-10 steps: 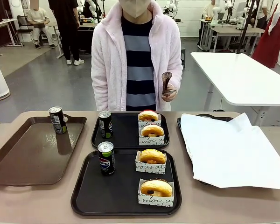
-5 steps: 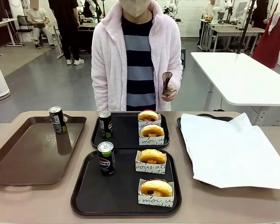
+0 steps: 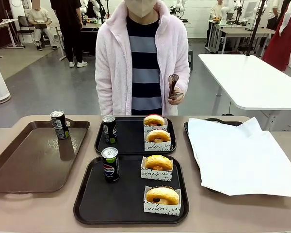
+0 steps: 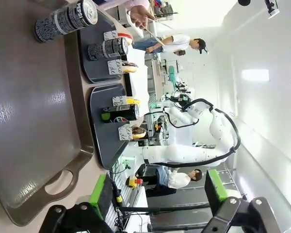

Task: Set up donuts and drinks on trays.
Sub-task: Pick up one Pepsi coke from the Handle tray and place it on the Flat Tray without a Pepsi coke.

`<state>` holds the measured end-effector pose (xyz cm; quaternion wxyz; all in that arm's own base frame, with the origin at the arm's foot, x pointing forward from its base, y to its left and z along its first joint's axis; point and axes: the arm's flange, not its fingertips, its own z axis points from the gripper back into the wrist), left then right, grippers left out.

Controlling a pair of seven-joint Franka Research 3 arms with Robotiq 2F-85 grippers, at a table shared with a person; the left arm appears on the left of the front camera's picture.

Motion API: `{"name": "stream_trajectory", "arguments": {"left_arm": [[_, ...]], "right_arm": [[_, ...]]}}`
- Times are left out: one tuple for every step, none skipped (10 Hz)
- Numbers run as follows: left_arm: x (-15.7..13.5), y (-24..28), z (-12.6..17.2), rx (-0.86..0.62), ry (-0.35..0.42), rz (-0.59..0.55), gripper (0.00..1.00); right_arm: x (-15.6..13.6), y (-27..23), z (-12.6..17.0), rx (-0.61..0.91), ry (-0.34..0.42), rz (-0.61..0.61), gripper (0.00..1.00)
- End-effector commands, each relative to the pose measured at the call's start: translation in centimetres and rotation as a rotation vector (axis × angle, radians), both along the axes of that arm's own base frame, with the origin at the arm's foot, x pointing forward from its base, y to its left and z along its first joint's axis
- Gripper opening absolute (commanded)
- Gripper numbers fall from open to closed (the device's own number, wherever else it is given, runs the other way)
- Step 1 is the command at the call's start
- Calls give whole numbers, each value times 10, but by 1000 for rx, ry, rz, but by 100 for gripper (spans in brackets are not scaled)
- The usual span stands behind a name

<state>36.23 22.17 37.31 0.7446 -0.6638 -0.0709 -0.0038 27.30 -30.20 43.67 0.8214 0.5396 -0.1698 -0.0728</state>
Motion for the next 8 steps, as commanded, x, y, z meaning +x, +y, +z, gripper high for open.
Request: {"name": "stream_trajectory", "arguments": {"left_arm": [[-2,2,-1,0,-6,7,100],[-2,2,-1,0,-6,7,100],[-2,2,-1,0,-6,7,100],[-2,2,-1,0,-6,7,100],[-2,2,-1,0,-6,7,100],[-2,2,-1,0,-6,7,100],[-2,2,-1,0,-6,7,100],[-2,2,-1,0,-6,7,100]], "right_arm": [[0,0,1,10,-13,3,100],[0,0,1,10,-13,3,100],[0,0,1,10,-13,3,100],[0,0,1,10,-13,3,100],[0,0,1,10,-13,3,100],[0,0,1,10,-13,3,100],[0,0,1,10,-13,3,100],[0,0,1,10,-13,3,100]]}}
